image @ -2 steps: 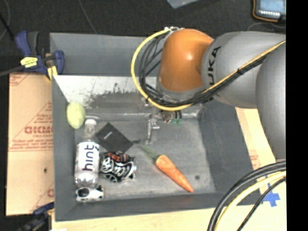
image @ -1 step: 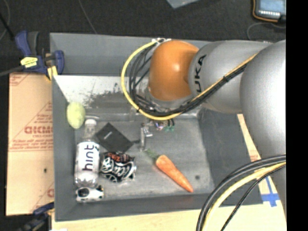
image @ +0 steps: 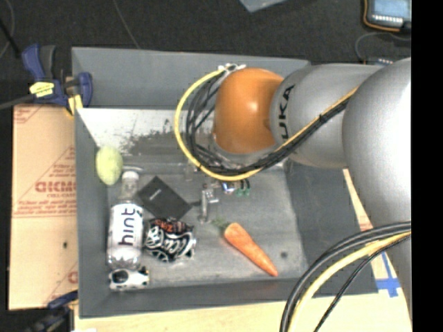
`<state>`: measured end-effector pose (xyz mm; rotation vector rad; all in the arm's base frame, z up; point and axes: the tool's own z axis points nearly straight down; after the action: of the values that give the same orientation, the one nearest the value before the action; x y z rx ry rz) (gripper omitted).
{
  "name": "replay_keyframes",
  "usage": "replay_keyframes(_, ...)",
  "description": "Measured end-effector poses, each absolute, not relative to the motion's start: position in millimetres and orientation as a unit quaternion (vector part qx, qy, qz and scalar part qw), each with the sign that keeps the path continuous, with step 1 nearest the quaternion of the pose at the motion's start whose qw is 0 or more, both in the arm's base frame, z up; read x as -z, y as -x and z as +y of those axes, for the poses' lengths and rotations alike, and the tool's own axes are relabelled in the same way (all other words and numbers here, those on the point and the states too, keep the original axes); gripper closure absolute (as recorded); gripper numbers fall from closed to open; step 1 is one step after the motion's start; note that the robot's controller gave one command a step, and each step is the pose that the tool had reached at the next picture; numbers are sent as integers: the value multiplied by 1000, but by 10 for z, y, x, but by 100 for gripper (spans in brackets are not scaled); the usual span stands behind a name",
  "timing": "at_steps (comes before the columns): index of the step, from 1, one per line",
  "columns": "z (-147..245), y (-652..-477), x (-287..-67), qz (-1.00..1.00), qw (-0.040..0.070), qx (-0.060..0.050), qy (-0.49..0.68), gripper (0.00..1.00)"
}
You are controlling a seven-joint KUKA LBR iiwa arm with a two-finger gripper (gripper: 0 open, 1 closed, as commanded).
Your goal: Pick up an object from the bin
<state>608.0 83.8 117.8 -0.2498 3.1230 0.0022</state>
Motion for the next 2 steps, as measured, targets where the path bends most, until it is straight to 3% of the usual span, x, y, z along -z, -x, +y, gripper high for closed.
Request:
replay_keyframes(1,846,-6163,-1080,999,5,-1,-48,0)
replay_keyframes(2,860,-6164,-939,998,5,-1,-61,0)
